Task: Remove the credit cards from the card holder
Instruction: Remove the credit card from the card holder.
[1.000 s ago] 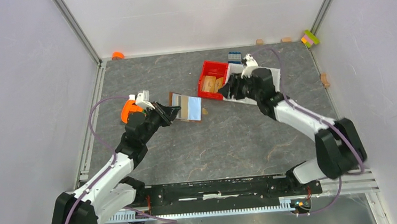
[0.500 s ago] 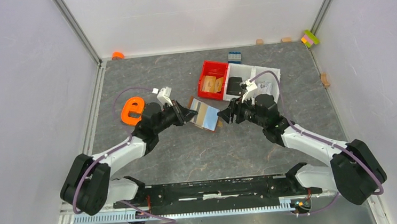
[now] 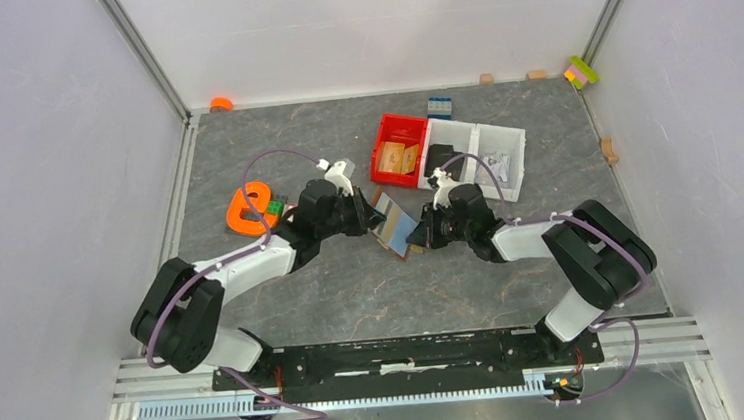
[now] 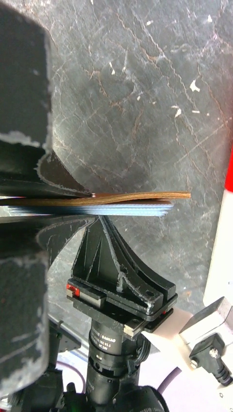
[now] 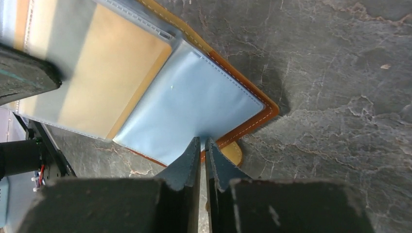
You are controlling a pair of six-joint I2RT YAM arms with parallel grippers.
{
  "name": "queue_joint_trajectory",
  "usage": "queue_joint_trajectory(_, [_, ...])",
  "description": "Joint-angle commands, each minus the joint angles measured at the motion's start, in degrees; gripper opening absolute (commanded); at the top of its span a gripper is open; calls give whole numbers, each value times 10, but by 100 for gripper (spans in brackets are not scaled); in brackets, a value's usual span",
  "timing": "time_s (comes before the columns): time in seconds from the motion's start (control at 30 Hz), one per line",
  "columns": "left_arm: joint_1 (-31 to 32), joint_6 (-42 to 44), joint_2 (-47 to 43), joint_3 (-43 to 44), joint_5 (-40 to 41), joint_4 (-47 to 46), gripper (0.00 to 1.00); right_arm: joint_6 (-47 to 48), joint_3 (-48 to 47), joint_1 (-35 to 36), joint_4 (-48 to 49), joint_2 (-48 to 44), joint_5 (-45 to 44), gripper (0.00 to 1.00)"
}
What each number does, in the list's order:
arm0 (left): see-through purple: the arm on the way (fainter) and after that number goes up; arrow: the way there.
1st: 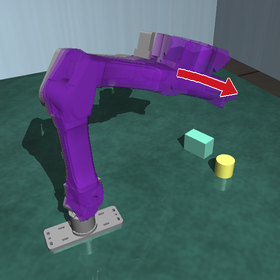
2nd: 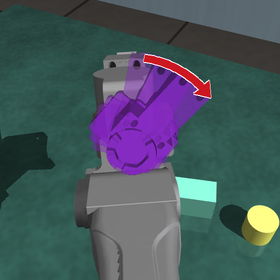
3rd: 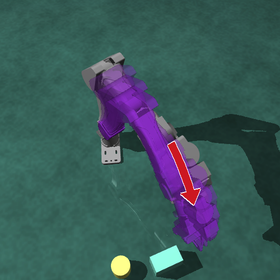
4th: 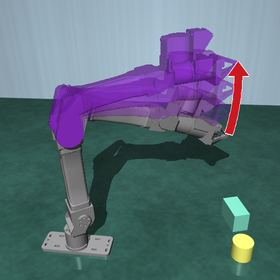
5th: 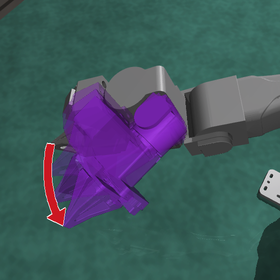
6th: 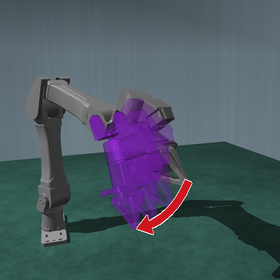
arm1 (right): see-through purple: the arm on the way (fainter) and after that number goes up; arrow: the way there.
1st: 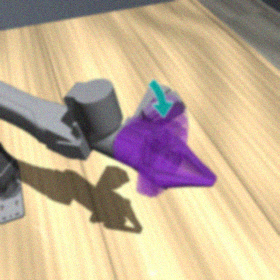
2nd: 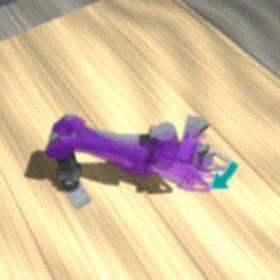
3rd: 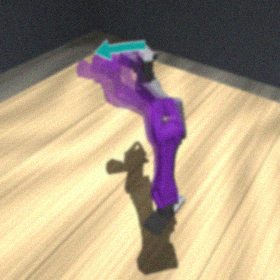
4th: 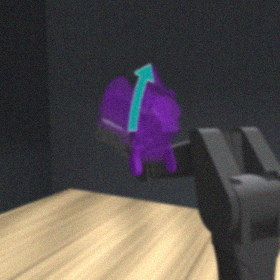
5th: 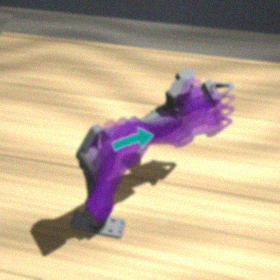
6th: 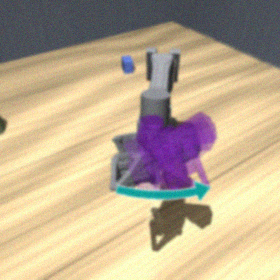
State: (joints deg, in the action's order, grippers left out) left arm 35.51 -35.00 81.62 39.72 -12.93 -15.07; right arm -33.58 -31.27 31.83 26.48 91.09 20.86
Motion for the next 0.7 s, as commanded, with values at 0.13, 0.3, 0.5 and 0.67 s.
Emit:
queue_joint_trajectory(0.13, [9, 29, 39, 56, -11, 27, 14, -8, -37, 5, 40, 21, 21, 10])
queue_joint_trajectory(0.3, [14, 34, 65, 78, -31, 46, 16, 0, -44, 12, 30, 26, 17, 10])
queue_joint_trajectory(0.5, [18, 35, 95, 99, -72, 53, 26, 5, -60, 15, 19, 50, 16, 10])
queue_joint_trajectory(0.67, [18, 36, 93, 102, -79, 55, 29, 11, -67, 14, 6, 58, 7, 10])
